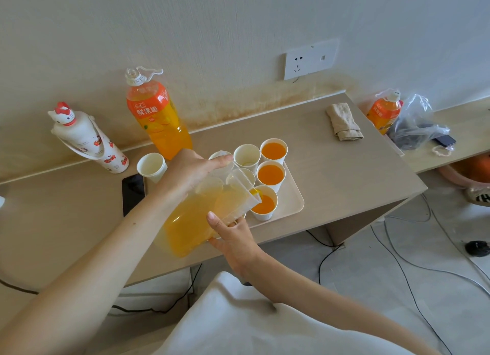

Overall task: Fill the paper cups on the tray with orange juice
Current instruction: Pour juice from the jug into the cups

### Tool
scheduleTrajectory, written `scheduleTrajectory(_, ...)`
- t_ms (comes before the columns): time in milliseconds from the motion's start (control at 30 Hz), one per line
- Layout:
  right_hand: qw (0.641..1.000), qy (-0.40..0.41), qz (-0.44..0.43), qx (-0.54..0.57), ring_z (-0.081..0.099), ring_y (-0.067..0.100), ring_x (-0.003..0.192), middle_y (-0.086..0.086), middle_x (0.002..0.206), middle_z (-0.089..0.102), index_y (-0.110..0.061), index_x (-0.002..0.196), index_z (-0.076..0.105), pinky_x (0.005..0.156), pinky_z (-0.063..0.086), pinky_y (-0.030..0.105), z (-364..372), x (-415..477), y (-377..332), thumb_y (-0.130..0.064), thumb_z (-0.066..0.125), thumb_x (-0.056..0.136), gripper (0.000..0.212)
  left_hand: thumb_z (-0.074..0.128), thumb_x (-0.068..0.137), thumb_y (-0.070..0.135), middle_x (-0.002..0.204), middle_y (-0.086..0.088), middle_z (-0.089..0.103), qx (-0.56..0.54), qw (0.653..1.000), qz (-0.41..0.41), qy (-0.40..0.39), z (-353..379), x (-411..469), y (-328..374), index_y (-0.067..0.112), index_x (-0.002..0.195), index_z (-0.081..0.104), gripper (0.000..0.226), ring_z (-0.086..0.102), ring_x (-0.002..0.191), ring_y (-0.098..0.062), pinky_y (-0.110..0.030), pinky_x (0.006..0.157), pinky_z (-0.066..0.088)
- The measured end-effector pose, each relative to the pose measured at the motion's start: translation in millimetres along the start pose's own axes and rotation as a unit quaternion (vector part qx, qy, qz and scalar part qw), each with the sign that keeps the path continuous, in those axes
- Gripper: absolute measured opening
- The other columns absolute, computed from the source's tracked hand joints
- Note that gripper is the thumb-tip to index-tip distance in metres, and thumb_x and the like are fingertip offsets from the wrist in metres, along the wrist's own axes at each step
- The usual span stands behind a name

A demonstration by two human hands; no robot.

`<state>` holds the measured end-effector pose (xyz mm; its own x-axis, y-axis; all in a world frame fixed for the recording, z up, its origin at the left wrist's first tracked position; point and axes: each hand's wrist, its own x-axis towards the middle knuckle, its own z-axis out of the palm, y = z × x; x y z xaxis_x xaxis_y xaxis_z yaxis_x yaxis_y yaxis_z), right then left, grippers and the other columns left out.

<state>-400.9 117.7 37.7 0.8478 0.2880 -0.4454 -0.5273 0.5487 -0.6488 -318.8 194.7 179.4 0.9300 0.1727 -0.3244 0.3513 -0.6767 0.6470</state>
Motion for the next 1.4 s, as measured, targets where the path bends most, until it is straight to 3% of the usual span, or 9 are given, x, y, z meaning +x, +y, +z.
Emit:
scheduleTrajectory(333, 1.0, -0.001, 0.006, 0.011, 0.059, 0.023, 0.119, 0.007, 0.13, 0.061, -0.019, 0.136, 0.039, 0.097, 0.052, 0.042, -0.2, 2.4, 1.6, -0.032, 0.081, 0.068, 0.08, 0.072, 0.079, 0.049, 0.024, 0.01, 0.025, -0.002, 1.0, -0.003, -0.005, -0.5, -1.4, 3.0, 0.016, 0.048, 0.032, 0.06, 0.027, 0.023, -0.008, -0.028, 0.049, 0.024)
scheduleTrajectory(533, 1.0, 0.008, 0.018, 0.005, 0.058, 0.024, 0.121, 0.006, 0.131, 0.061, -0.02, 0.136, 0.04, 0.103, 0.048, 0.048, -0.2, 5.6, 4.3, -0.039, 0.088, 0.064, 0.089, 0.072, 0.079, 0.05, 0.024, 0.011, 0.026, -0.004, 1.0, -0.004, -0.006, -0.6, -2.2, 3.6, 0.016, 0.048, 0.033, 0.06, 0.028, 0.029, -0.007, -0.027, 0.048, 0.024)
scheduleTrajectory(733, 1.0, 0.001, 0.009, 0.011, 0.06, 0.022, 0.118, 0.006, 0.13, 0.061, -0.02, 0.135, 0.04, 0.093, 0.054, 0.038, 0.2, 1.5, 0.5, -0.032, 0.08, 0.069, 0.077, 0.072, 0.08, 0.049, 0.024, 0.01, 0.026, -0.004, 1.0, -0.004, -0.001, 0.3, -3.1, 4.0, 0.016, 0.048, 0.034, 0.059, 0.031, 0.043, -0.015, -0.028, 0.051, 0.026)
scheduleTrajectory(967, 1.0, 0.0, 0.012, 0.01, 0.058, 0.023, 0.121, 0.006, 0.132, 0.059, -0.02, 0.136, 0.039, 0.095, 0.053, 0.04, 1.1, 1.4, 0.9, -0.033, 0.081, 0.068, 0.081, 0.073, 0.078, 0.051, 0.031, 0.011, 0.025, 0.001, 1.0, -0.002, 0.003, -0.7, 0.2, 1.6, 0.016, 0.048, 0.032, 0.061, 0.029, 0.043, -0.015, -0.029, 0.051, 0.024)
scheduleTrajectory(1400, 1.0, 0.002, 0.014, 0.005, 0.059, 0.023, 0.121, 0.005, 0.131, 0.061, -0.021, 0.137, 0.04, 0.098, 0.052, 0.043, 1.3, 3.2, 0.9, -0.036, 0.085, 0.069, 0.083, 0.072, 0.078, 0.051, 0.024, 0.011, 0.024, 0.004, 1.0, 0.0, 0.001, -1.0, -0.8, 3.4, 0.015, 0.049, 0.033, 0.061, 0.029, 0.043, -0.015, -0.029, 0.05, 0.025)
